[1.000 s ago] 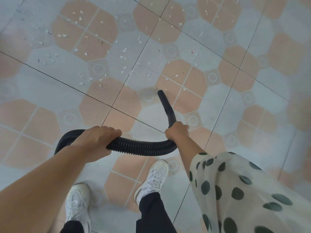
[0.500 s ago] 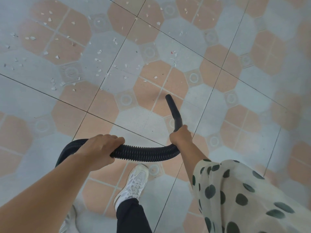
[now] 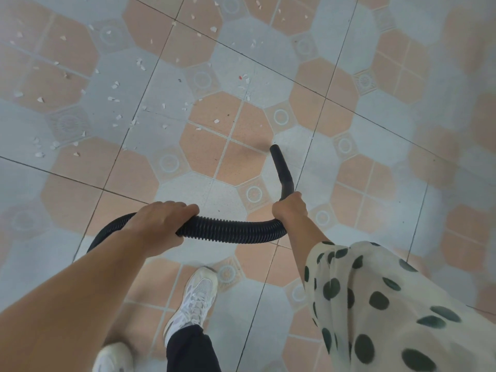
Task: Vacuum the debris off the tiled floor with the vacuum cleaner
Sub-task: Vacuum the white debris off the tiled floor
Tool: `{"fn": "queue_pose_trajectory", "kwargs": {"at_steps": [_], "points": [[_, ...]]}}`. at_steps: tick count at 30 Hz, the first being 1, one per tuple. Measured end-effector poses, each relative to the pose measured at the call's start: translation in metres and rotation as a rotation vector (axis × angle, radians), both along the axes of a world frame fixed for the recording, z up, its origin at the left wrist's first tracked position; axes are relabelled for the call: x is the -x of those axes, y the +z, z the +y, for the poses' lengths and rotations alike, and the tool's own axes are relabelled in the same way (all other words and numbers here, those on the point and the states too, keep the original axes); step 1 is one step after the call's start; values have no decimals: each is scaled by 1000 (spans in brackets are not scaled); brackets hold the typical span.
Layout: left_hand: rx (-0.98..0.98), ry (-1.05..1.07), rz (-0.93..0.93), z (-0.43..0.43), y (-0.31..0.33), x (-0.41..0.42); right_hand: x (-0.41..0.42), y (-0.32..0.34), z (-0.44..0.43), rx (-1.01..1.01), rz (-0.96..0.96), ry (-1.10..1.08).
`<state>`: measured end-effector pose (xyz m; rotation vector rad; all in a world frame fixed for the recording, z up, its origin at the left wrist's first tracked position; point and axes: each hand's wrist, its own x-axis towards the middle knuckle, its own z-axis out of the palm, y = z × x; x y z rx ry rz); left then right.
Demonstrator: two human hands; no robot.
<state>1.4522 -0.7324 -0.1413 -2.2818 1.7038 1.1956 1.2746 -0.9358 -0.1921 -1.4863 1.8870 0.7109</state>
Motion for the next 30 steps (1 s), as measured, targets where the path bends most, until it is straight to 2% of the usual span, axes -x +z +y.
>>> {"fn": "queue_pose_trajectory", "kwargs": {"at_steps": [18, 25, 30], "points": [[74, -56, 21, -86, -32, 26, 41, -18, -79, 88, 22, -141], [81, -29, 37, -98, -60, 45, 46, -29, -104, 173, 28, -59], [29, -70, 56, -90, -49, 43, 54, -27, -85, 112, 35, 19]]}}
